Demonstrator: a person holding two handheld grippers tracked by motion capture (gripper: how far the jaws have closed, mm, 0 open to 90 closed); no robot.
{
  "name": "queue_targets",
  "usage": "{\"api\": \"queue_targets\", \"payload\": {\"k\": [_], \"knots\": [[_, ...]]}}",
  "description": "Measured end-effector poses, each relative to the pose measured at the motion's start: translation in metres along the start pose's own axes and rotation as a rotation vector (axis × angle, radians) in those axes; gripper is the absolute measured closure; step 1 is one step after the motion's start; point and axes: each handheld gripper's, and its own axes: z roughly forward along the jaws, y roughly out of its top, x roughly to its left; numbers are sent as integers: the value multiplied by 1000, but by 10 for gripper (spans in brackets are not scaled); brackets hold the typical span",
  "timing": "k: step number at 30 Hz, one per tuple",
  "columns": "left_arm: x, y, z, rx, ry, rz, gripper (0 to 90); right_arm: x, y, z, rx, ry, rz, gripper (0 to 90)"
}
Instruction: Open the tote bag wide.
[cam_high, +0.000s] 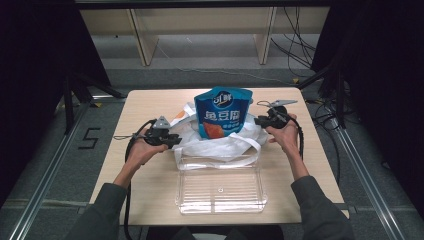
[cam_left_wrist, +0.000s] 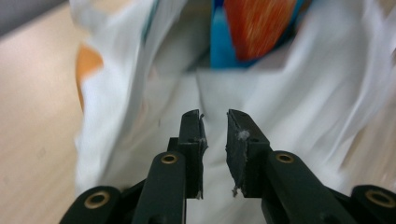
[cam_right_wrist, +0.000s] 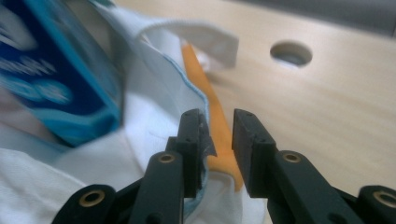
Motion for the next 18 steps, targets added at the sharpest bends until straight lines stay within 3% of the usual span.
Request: {"api": "queue_targets", "payload": {"k": [1, 2, 3, 4, 6, 7, 9, 10, 11, 12, 14, 15, 16, 18], "knots": [[0, 0, 0, 0, 0, 0, 761, 2, 3, -7, -11, 18, 5, 757], [-1, 14, -5, -24, 10, 32, 786, 7, 5, -13, -27, 25, 25, 795], [-1, 14, -5, -24, 10, 32, 810, 8, 7, -16, -52, 28, -23, 815], [-1, 21, -4, -38, 19, 15, 810, 8, 7, -16, -52, 28, -23, 815], [3, 29, 1, -19, 37, 31, 845, 15, 10, -23, -81, 28, -50, 817], [7, 33, 6, 2, 47, 32, 851, 20, 13, -29, -111, -16, -71, 817], [14, 38, 15, 28, 67, 28, 857, 21, 14, -30, -113, -2, -80, 825], [20, 43, 21, 29, 75, 20, 865, 27, 13, -32, -107, 56, -85, 849], [20, 43, 21, 29, 75, 20, 870, 27, 13, -32, -107, 56, -85, 849], [25, 49, 27, 18, 89, 1, 874, 34, 8, -27, -68, 108, -106, 865], [28, 54, 30, 22, 111, 14, 874, 35, 6, -24, -47, 111, -129, 869], [29, 57, 33, 10, 128, 5, 876, 37, 2, -18, -17, 107, -159, 883], [33, 60, 36, 14, 126, -5, 877, 38, -1, -13, 25, 102, -157, 892], [40, 62, 42, 28, 131, -27, 878, 34, -10, 2, 42, 75, -172, 900]]}}
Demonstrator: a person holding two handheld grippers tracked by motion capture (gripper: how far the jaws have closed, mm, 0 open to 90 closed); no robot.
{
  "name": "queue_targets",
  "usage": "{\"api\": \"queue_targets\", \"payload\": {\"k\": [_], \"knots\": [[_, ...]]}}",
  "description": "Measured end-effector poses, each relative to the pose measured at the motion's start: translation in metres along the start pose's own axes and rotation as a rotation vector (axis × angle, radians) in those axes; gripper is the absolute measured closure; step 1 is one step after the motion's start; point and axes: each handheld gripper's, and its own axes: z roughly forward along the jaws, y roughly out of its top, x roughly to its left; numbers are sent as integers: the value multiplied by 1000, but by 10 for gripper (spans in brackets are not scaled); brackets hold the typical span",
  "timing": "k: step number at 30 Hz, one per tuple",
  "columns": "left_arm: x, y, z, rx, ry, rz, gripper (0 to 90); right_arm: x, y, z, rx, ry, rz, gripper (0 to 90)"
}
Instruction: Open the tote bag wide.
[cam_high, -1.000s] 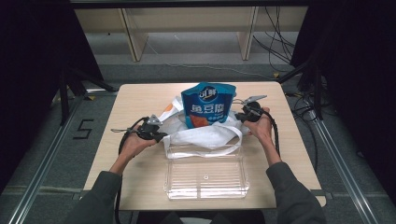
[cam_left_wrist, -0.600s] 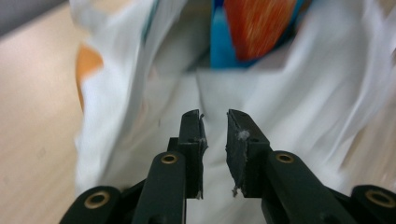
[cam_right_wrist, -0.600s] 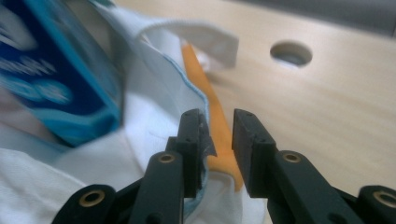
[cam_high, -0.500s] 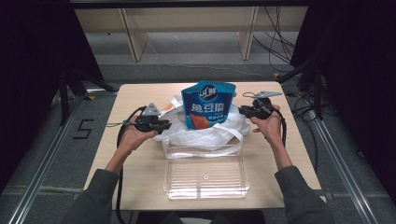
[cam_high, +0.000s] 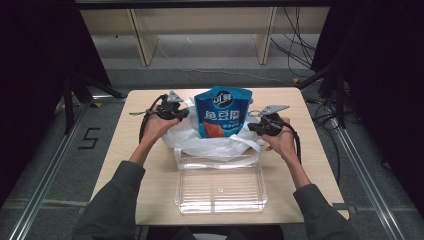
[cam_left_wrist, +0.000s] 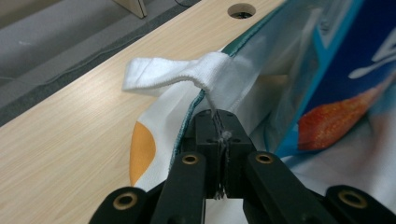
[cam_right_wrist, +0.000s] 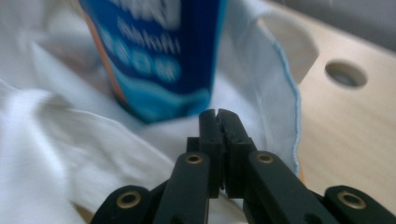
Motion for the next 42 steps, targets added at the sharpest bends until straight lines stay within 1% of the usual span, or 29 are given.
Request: {"api": "queue_targets", "payload": {"k": [1, 2, 4, 5, 6, 7, 8, 9, 10, 11, 12, 14, 15, 16, 18, 20, 21, 24, 25, 27, 28, 29, 30, 31, 32, 34, 38, 40, 42], "knots": [[5, -1, 4, 4, 8, -24, 884, 0, -3, 3, 24, 9, 23, 900], [11, -3, 8, 1, -1, -70, 892, -2, -8, 6, 40, 5, 13, 900], [21, -10, 18, 9, -4, -127, 893, -6, -18, 10, 63, 5, 3, 900], [24, -14, 23, 18, -11, -160, 894, -6, -22, 12, 77, 18, 40, 900], [27, -20, 33, 51, 3, -177, 894, -9, -26, 13, 100, 42, 46, 900], [27, -20, 33, 51, 3, -177, 894, -9, -26, 13, 100, 42, 46, 900], [27, -23, 37, 64, 12, -182, 894, -9, -28, 17, 76, 42, 55, 900], [27, -26, 41, 84, 18, -186, 894, -10, -29, 18, 110, 38, 38, 900], [27, -31, 45, 144, 31, -159, 895, -8, -31, 22, 107, 30, 43, 900], [27, -37, 51, 182, 42, -140, 897, -8, -33, 25, 142, 27, 30, 900], [26, -44, 55, 193, 26, -153, 897, -7, -35, 28, 123, 25, 53, 900], [26, -53, 59, 155, 25, -207, 897, -8, -36, 29, 108, 22, 43, 900], [25, -53, 58, 159, 28, -200, 897, -8, -35, 28, 129, 27, 53, 900], [24, -51, 56, 167, 25, -184, 897, -8, -36, 27, 133, 23, 33, 900], [24, -50, 52, 164, 17, -174, 896, -9, -35, 27, 132, 31, 43, 900], [22, -48, 46, 159, 17, -167, 892, -12, -33, 23, 95, 52, 72, 900], [21, -47, 42, 166, 7, -143, 886, -13, -30, 18, 74, 63, 88, 900], [10, -45, 32, 176, -5, -50, 878, -15, -14, -2, -2, 71, 93, 900], [6, -45, 28, 175, -7, -15, 879, -18, -9, -6, -37, 62, 58, 900], [-3, -45, 23, 195, -38, 25, 874, -18, 2, -12, -49, 59, 61, 900], [-7, -46, 22, 190, -31, 44, 874, -16, 5, -11, -61, 47, 67, 900], [-11, -47, 22, 200, -26, 62, 878, -18, 9, -11, -49, 39, 63, 900], [-13, -49, 23, 219, -15, 86, 877, -19, 11, -8, -69, 22, 55, 900], [-13, -51, 24, 230, -21, 88, 878, -21, 14, -6, -72, 12, 53, 898], [-12, -53, 25, 224, -33, 69, 881, -23, 16, -4, -93, 4, 46, 865], [-11, -54, 24, 207, -39, 47, 882, -24, 18, 1, -79, 39, 53, 793], [-11, -50, 19, 192, -40, 58, 875, -32, 15, 4, -66, 41, 62, 753], [-12, -48, 17, 175, -40, 55, 870, -34, 16, 0, -123, -7, 64, 744], [-12, -45, 17, 161, -43, 48, 870, -33, 18, -2, -140, 5, 74, 727]]}}
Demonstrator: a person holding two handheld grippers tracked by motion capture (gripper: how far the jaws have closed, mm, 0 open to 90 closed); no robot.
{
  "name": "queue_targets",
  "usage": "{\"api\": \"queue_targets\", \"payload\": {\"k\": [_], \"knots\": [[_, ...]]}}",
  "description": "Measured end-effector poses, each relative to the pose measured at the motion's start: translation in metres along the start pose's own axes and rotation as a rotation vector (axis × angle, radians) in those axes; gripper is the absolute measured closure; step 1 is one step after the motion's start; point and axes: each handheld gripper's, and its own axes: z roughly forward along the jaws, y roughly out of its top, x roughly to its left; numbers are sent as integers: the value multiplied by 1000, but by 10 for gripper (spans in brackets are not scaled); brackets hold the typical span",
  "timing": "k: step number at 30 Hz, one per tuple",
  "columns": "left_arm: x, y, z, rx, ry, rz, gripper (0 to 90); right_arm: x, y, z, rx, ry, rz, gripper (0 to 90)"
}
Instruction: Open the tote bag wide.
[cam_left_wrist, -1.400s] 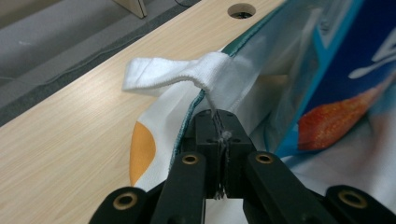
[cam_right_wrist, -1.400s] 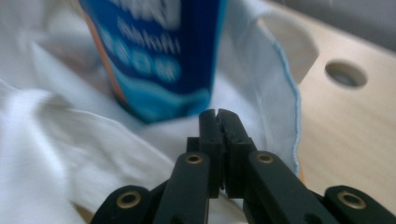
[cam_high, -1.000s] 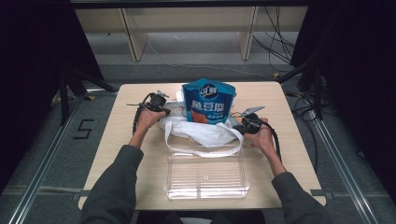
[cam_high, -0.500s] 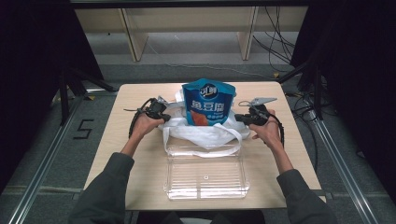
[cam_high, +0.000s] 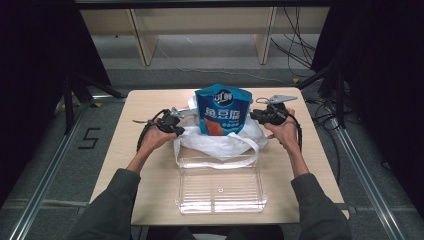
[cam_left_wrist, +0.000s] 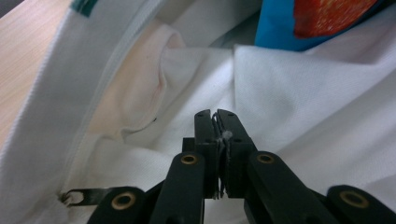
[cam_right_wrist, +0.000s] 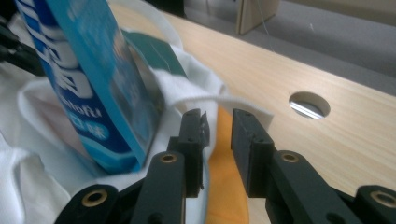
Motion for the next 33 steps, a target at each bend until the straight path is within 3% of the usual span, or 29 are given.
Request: {"api": "queue_targets", "payload": {"k": [2, 4, 5, 7, 10, 11, 12, 13, 14, 15, 17, 19, 21, 22, 23, 24, 26, 27, 28, 30, 32, 33], "knots": [[0, 3, -2, -36, 9, -16, 873, 0, -1, 1, 60, 20, -17, 725], [1, 7, -7, -60, 19, -14, 874, 0, -3, 3, 102, 21, -29, 793], [1, 10, -9, -67, 28, -15, 875, 0, -6, 6, 110, 10, -17, 886], [3, 14, -15, -84, 42, -6, 875, -4, -6, 9, 92, 0, -20, 893], [9, 21, -26, -112, 75, 4, 872, -11, -9, 13, 53, -4, 36, 896], [12, 23, -29, -143, 92, -10, 872, -12, -11, 15, 65, -6, 57, 897], [14, 25, -31, -169, 108, -32, 875, -12, -13, 20, 119, -27, 52, 897], [17, 27, -33, -181, 120, -32, 875, -12, -13, 20, 119, -27, 52, 897], [20, 29, -32, -184, 109, -36, 878, -12, -14, 22, 134, -27, 58, 897], [20, 30, -31, -178, 104, -30, 877, -13, -17, 27, 116, -40, 38, 897], [21, 34, -27, -171, 136, 5, 876, -12, -19, 31, 135, -33, 69, 897], [23, 37, -25, -171, 145, 10, 876, -14, -19, 31, 177, -31, 69, 897], [27, 38, -18, -160, 163, 13, 882, -14, -19, 35, 152, -33, 56, 897], [29, 37, -13, -139, 161, 3, 884, -13, -16, 33, 189, -32, 50, 897], [33, 35, -7, -128, 163, -18, 887, -11, -16, 36, 161, -41, 51, 896], [39, 31, -1, -121, 159, -41, 890, -12, -15, 35, 177, -41, 31, 897], [46, 25, 11, -106, 166, -70, 893, -11, -15, 36, 179, -37, 40, 897], [47, 22, 16, -94, 150, -94, 893, -11, -16, 37, 168, -46, 16, 897], [49, 20, 20, -86, 133, -112, 894, -11, -14, 36, 197, -35, 15, 897], [50, 16, 28, -83, 111, -151, 894, -11, -15, 38, 190, -38, 11, 896], [51, 12, 33, -66, 88, -171, 894, -10, -16, 39, 199, -37, 39, 897], [51, 10, 35, -76, 81, -199, 895, -12, -16, 37, 226, -34, 22, 896]]}}
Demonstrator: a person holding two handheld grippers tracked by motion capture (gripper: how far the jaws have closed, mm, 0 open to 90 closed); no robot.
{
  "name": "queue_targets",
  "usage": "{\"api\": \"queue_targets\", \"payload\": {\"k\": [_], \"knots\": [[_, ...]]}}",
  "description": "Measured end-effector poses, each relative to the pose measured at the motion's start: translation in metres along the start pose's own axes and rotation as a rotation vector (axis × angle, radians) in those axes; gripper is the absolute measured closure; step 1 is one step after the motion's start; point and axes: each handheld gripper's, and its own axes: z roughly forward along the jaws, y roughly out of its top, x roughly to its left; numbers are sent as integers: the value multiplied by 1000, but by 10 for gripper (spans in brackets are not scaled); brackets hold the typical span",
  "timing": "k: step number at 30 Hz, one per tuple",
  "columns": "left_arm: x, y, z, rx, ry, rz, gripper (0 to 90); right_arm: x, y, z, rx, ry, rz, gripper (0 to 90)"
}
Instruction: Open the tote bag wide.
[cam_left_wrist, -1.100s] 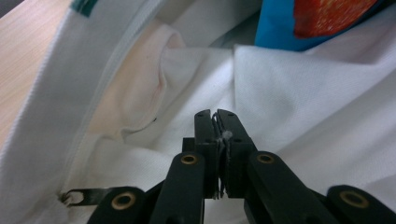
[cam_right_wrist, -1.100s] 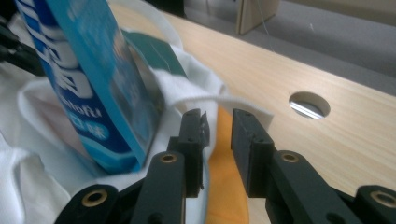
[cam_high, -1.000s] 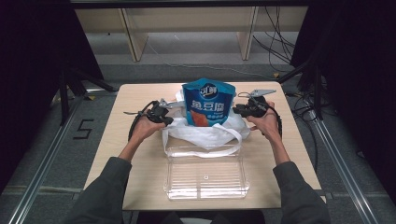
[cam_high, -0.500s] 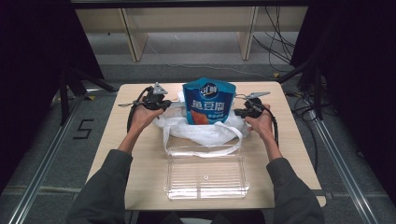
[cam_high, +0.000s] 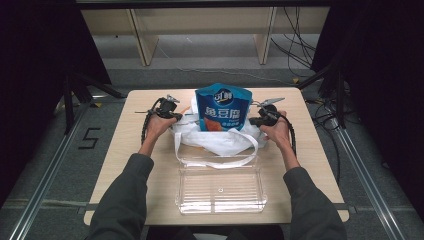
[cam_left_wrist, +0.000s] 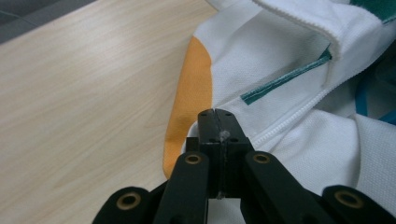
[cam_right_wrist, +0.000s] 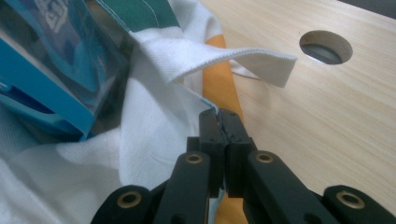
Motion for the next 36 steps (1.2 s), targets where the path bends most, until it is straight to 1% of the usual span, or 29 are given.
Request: {"api": "queue_targets", "payload": {"k": [1, 2, 4, 6, 7, 8, 9, 10, 11, 12, 13, 15, 17, 18, 20, 21, 22, 23, 25, 26, 27, 28, 29, 30, 32, 33, 34, 35, 36], "knots": [[0, -2, 1, 8, -3, -14, 895, 0, 0, 0, 0, 0, 0, 896], [0, -3, 2, 5, 0, -7, 895, -1, -2, 3, -29, -7, -7, 896], [-1, -5, 2, 3, -4, -12, 896, 0, -4, 5, -13, -8, -11, 896], [-1, -3, -1, 1, -4, -24, 895, 0, -5, 10, -26, -10, 5, 892], [-2, -2, -4, -3, 7, -14, 895, 0, -5, 10, -26, -10, 5, 892], [-4, 0, -9, -5, 6, -2, 894, -2, -3, 6, -6, -5, -11, 887], [-5, 3, -15, -20, 8, 17, 880, -1, -3, 4, -20, -4, 30, 876], [-4, 6, -23, -37, -2, 34, 871, -2, 0, -2, -35, 11, 46, 837], [-4, 9, -30, -63, -19, 34, 866, -4, 2, -7, -58, 12, 53, 779], [-6, 11, -37, -96, -35, 17, 867, -5, 5, -13, -71, 18, 63, 761], [-9, 13, -43, -135, -45, 3, 869, -6, 7, -20, -90, 18, 43, 763], [-16, 14, -55, -141, -68, 46, 871, -5, 13, -35, -135, 39, 65, 780], [-23, 11, -65, -152, -90, 75, 868, -1, 15, -47, -158, 48, 43, 797], [-25, 8, -69, -157, -97, 76, 866, 2, 16, -53, -150, 59, 38, 804], [-28, 1, -75, -168, -116, 82, 861, 7, 17, -59, -160, 52, -2, 818], [-28, -3, -79, -171, -119, 77, 857, 9, 17, -62, -139, 54, -27, 821], [-29, -7, -82, -171, -124, 73, 851, 12, 18, -66, -130, 56, -22, 820], [-29, -12, -85, -167, -136, 75, 841, 15, 18, -66, -156, 54, -14, 818], [-30, -22, -94, -150, -153, 47, 810, 16, 21, -73, -128, 56, -32, 800], [-30, -28, -98, -156, -160, 37, 785, 16, 22, -75, -134, 52, -40, 781], [-31, -34, -103, -152, -182, 5, 755, 15, 23, -77, -126, 55, -47, 758], [-32, -41, -107, -161, -183, -6, 727, 16, 24, -80, -126, 51, -39, 740], [-35, -48, -110, -163, -193, -20, 705, 14, 26, -84, -130, 36, -66, 711], [-38, -54, -114, -149, -187, -8, 680, 16, 27, -87, -127, 51, -43, 669], [-43, -66, -121, -136, -176, 14, 619, 18, 32, -94, -100, 52, -59, 586], [-46, -72, -124, -125, -187, 10, 567, 22, 37, -101, -76, 43, -67, 535], [-49, -77, -127, -122, -196, -9, 567, 22, 37, -101, -76, 43, -67, 535], [-52, -83, -130, -140, -202, -28, 550, 23, 39, -104, -78, 40, -84, 512], [-55, -88, -134, -129, -213, -26, 527, 24, 42, -109, -72, 38, -96, 495]]}}
